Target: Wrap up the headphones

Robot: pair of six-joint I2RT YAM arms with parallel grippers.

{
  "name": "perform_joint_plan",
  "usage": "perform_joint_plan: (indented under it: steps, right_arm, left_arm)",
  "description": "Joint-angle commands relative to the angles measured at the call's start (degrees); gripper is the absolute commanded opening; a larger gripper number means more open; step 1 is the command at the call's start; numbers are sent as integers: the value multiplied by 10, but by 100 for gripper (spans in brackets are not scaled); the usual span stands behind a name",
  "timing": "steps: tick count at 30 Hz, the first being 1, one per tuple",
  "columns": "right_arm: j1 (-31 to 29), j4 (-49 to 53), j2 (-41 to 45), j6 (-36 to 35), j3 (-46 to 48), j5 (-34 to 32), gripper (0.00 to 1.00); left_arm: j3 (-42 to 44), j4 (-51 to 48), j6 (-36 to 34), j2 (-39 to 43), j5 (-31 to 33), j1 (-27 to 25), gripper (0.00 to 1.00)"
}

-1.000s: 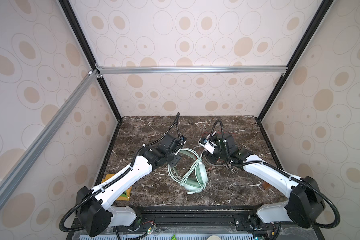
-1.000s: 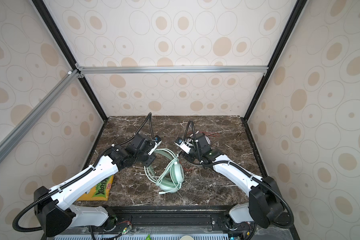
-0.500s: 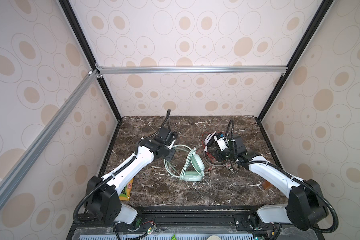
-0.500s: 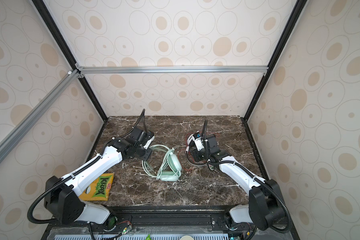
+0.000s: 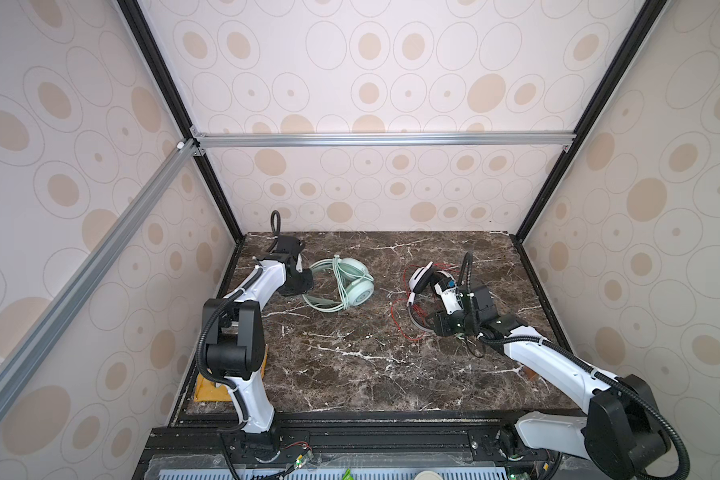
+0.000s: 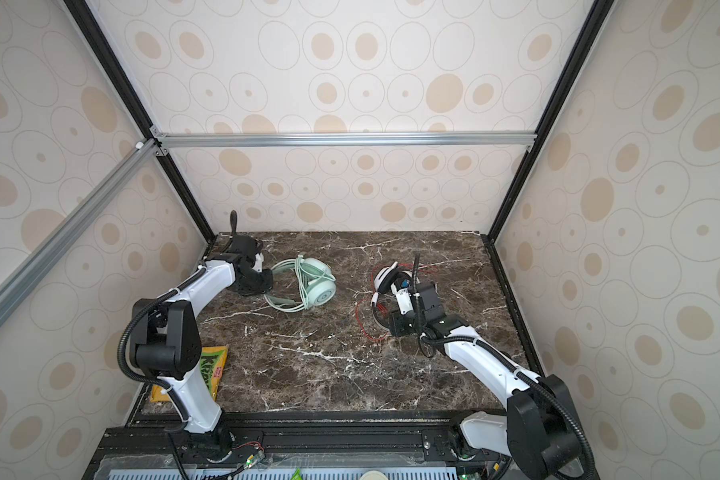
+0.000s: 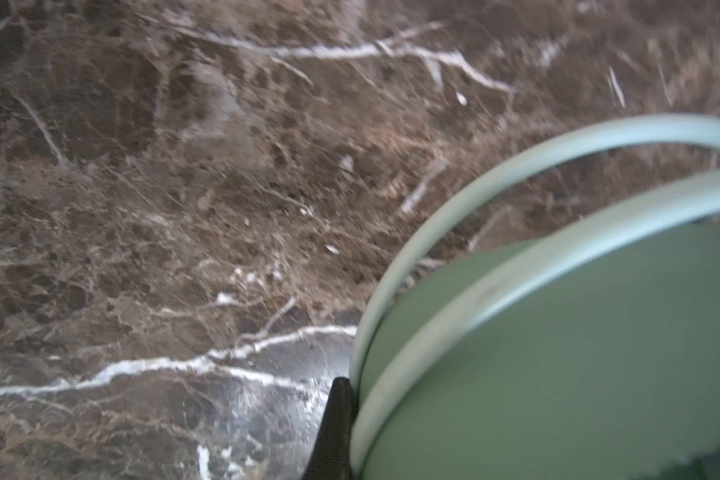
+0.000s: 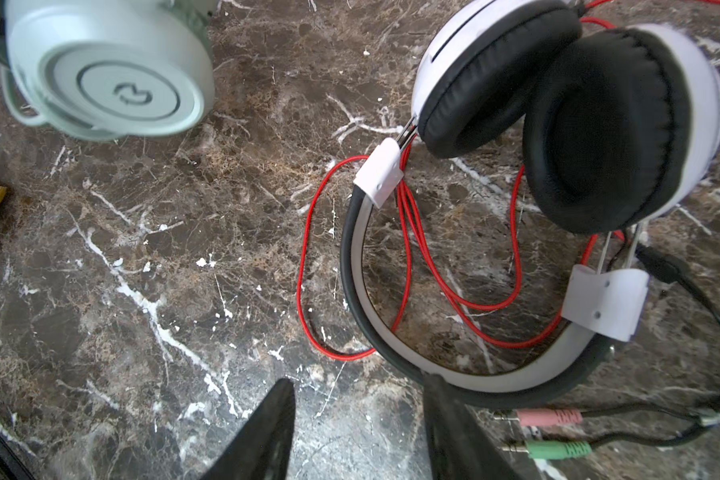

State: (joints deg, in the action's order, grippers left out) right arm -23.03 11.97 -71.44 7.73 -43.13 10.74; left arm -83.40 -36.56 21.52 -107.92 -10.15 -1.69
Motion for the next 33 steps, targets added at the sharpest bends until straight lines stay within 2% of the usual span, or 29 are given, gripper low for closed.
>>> perform_joint_plan:
  steps: [1,11,15,33]
  right_arm:
    - [-1,-11,2,8,2,16,53]
    - [-1,-13,18,11,17,29,53]
    - [0,-9,33,8,24,26,53]
    - [0,-13,57,0,34,34,54]
  left_arm:
    - [-72,48,57,-32,-40,31,0]
    - [-287,2,70,-205,-41,90,0]
    - [-348,-34,62,-251,-34,104,0]
    - [-369,-72,51,-292,10,121,2]
